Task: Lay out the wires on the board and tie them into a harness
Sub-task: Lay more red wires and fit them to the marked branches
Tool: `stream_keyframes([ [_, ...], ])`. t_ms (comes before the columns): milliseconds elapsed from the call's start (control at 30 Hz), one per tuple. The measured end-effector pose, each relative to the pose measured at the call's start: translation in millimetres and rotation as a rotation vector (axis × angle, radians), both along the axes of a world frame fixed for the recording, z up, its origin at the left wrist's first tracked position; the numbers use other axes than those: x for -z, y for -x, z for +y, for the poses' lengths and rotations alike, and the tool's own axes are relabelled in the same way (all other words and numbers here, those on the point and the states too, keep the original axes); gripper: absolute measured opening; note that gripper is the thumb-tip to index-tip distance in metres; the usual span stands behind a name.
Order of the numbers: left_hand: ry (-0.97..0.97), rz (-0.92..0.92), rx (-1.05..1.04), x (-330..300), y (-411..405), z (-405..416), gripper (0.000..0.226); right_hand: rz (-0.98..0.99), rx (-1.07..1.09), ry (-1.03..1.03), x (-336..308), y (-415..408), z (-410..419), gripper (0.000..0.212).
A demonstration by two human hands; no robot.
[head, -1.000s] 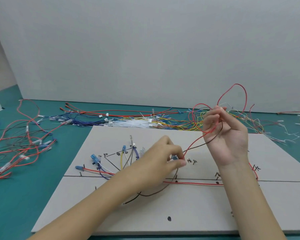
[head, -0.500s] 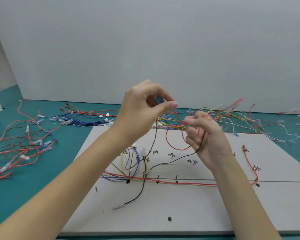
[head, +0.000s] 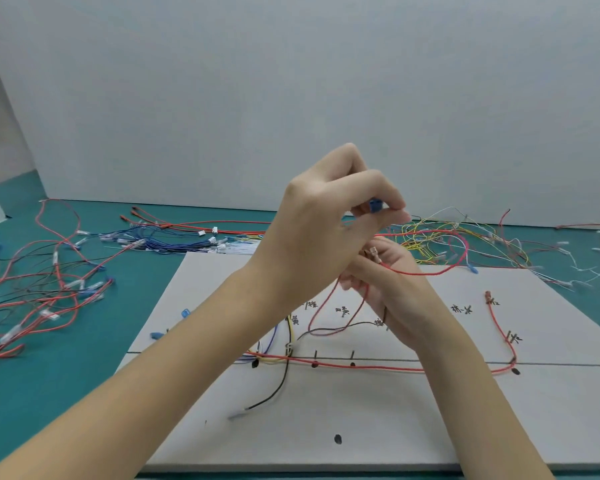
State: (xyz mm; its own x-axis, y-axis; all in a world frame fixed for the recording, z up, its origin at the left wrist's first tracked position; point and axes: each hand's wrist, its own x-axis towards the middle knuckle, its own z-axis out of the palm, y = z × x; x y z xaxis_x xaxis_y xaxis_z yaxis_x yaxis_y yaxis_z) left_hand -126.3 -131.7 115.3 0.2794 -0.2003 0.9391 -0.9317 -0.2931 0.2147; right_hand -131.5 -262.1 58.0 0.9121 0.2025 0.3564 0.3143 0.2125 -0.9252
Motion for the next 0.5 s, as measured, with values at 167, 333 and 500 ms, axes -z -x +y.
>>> stream_keyframes([
  [167,0.016,-0.1,-0.02,-11,12,4,0.006,-0.097,0.022,-0.143,-8,2,-16,0.012],
  [333,0.187,0.006,0.074,-40,28,9,0.009,-0.162,0.041,-0.116,-14,7,-17,0.016],
  [500,0.318,0.141,0.135,-52,30,26,0.02,-0.08,-0.159,-0.169,-20,16,-20,0.023],
])
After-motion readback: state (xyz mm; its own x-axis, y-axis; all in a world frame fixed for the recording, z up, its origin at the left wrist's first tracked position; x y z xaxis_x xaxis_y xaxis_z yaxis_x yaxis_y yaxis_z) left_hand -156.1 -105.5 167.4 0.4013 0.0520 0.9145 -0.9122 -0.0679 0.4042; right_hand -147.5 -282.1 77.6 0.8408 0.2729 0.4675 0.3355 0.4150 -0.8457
